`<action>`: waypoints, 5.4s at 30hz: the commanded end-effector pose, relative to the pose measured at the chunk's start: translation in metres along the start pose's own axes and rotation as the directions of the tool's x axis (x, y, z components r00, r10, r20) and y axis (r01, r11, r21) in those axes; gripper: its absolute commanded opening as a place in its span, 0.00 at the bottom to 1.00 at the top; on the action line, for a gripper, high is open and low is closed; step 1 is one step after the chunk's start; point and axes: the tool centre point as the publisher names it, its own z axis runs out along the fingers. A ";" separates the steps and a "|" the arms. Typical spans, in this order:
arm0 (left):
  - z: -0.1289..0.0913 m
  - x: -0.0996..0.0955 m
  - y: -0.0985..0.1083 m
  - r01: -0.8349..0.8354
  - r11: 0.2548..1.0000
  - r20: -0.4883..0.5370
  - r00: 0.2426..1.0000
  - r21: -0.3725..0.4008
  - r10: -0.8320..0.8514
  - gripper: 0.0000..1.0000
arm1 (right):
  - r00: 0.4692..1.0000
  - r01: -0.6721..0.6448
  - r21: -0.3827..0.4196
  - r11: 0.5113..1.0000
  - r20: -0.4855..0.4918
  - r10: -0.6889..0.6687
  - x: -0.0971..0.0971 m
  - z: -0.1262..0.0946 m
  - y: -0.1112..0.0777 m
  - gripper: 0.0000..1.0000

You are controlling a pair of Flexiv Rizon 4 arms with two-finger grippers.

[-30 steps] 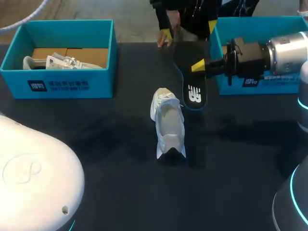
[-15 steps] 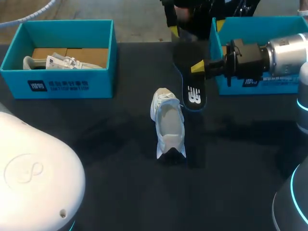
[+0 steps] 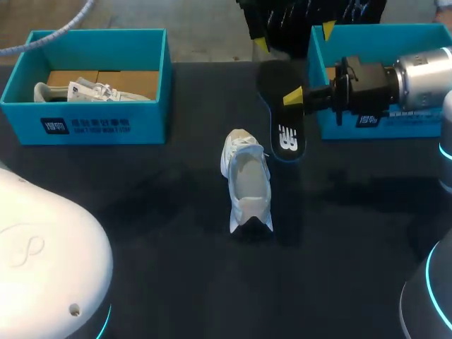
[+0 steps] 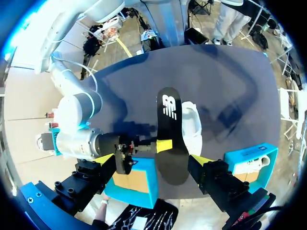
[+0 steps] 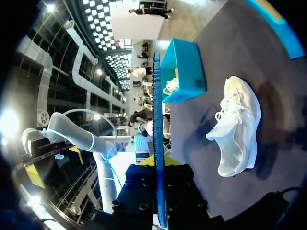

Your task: Take the shoe out of the shoebox, open the shoe tongue, remove and reinsert the insole, then place the shoe into the shoebox

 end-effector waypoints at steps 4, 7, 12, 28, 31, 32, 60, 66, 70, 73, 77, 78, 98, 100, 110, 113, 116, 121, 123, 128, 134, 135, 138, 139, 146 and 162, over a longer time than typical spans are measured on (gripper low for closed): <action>0.001 0.021 -0.001 0.010 0.999 0.223 0.975 -0.042 -0.001 1.00 | 1.000 -0.004 -0.016 1.000 0.012 0.004 0.002 -0.010 -0.005 0.00; 0.001 0.026 -0.002 0.029 0.999 0.298 0.955 -0.036 -0.017 1.00 | 1.000 -0.006 -0.023 1.000 0.012 0.006 0.002 -0.012 -0.006 0.00; 0.002 0.033 -0.003 0.062 0.997 0.389 0.920 -0.050 -0.038 1.00 | 1.000 -0.010 -0.036 0.999 0.010 0.010 0.002 -0.016 -0.008 0.00; 0.006 0.053 -0.008 0.020 0.998 0.631 0.775 -0.064 0.025 1.00 | 1.000 -0.018 -0.061 0.998 0.009 0.019 0.004 -0.026 -0.011 0.00; 0.008 0.058 -0.011 0.024 0.997 0.673 0.739 -0.068 0.028 1.00 | 1.000 -0.018 -0.065 0.998 0.008 0.018 0.006 -0.028 -0.011 0.00; 0.010 0.060 -0.011 0.030 0.997 0.687 0.727 -0.072 0.028 1.00 | 1.000 -0.018 -0.066 0.998 0.008 0.018 0.006 -0.028 -0.012 0.00; 0.058 0.082 -0.016 0.172 0.976 0.915 0.398 -0.137 0.058 1.00 | 0.999 -0.021 -0.069 0.997 -0.033 0.019 0.026 -0.044 -0.016 0.00; 0.058 0.080 -0.015 0.190 0.970 0.916 0.395 -0.154 0.068 1.00 | 0.999 -0.029 -0.072 0.997 -0.031 0.027 0.025 -0.044 -0.018 0.00; 0.058 0.080 -0.015 0.190 0.970 0.916 0.395 -0.154 0.068 1.00 | 0.999 -0.032 -0.065 0.997 -0.034 0.029 0.027 -0.043 -0.018 0.00; 0.058 0.080 -0.015 0.190 0.970 0.916 0.395 -0.154 0.068 1.00 | 0.999 -0.034 -0.062 0.998 -0.035 0.031 0.026 -0.043 -0.017 0.00; 0.062 0.078 -0.017 0.179 0.975 0.920 0.389 -0.134 0.055 1.00 | 0.999 -0.034 -0.058 0.998 -0.040 0.032 0.026 -0.042 -0.017 0.00; 0.063 0.078 -0.017 0.177 0.976 0.922 0.383 -0.129 0.052 1.00 | 0.999 -0.034 -0.058 0.998 -0.042 0.031 0.027 -0.041 -0.017 0.00; 0.080 0.055 0.001 0.233 0.972 0.948 0.313 -0.025 -0.050 1.00 | 0.997 -0.028 0.001 1.000 -0.068 0.028 0.034 -0.012 -0.028 0.00; 0.080 0.053 0.002 0.231 0.973 0.949 0.310 -0.023 -0.051 1.00 | 0.997 -0.025 0.007 1.000 -0.070 0.025 0.034 -0.011 -0.030 0.00; 0.085 0.043 0.007 0.215 0.977 0.953 0.296 -0.008 -0.058 1.00 | 0.997 -0.014 0.024 1.000 -0.070 0.015 0.037 -0.004 -0.037 0.00; 0.086 0.041 0.009 0.217 0.976 0.955 0.289 -0.002 -0.062 1.00 | 0.997 -0.012 0.028 1.000 -0.071 0.014 0.038 -0.002 -0.039 0.00; 0.087 0.040 0.010 0.217 0.976 0.955 0.288 0.000 -0.064 1.00 | 0.997 -0.008 0.029 1.000 -0.076 0.010 0.038 -0.001 -0.040 0.00; 0.089 0.037 0.010 0.223 0.975 0.959 0.274 0.013 -0.075 0.92 | 0.997 -0.006 0.010 1.000 -0.081 0.007 0.037 -0.001 -0.039 0.00; 0.089 0.037 0.010 0.225 0.974 0.960 0.271 0.014 -0.076 0.87 | 0.997 -0.004 0.010 1.000 -0.082 0.005 0.038 -0.001 -0.039 0.00; 0.091 0.038 0.010 0.230 0.973 0.961 0.264 0.019 -0.081 0.78 | 0.997 -0.004 0.008 1.000 -0.080 0.004 0.039 -0.002 -0.038 0.00; 0.092 0.038 0.011 0.236 0.971 0.962 0.260 0.026 -0.088 0.45 | 0.997 -0.002 0.006 1.000 -0.079 0.002 0.040 -0.002 -0.038 0.00; 0.092 0.038 0.011 0.236 0.971 0.962 0.259 0.028 -0.091 0.44 | 0.997 -0.002 0.004 1.000 -0.079 0.002 0.040 -0.002 -0.037 0.00; 0.093 0.039 0.010 0.235 0.972 0.961 0.259 0.033 -0.095 0.41 | 0.997 -0.001 0.003 1.000 -0.080 0.001 0.040 -0.002 -0.037 0.00; 0.094 0.039 0.010 0.235 0.971 0.961 0.259 0.034 -0.096 0.39 | 0.997 0.000 0.003 1.000 -0.081 0.000 0.040 -0.002 -0.037 0.00; 0.096 0.038 0.011 0.238 0.970 0.961 0.256 0.045 -0.108 0.29 | 0.997 -0.004 0.004 1.000 -0.082 0.004 0.039 -0.001 -0.036 0.00; 0.101 0.035 0.007 0.231 0.968 0.956 0.250 0.095 -0.154 0.00 | 0.996 -0.005 -0.003 1.000 -0.088 0.005 0.036 -0.002 -0.036 0.00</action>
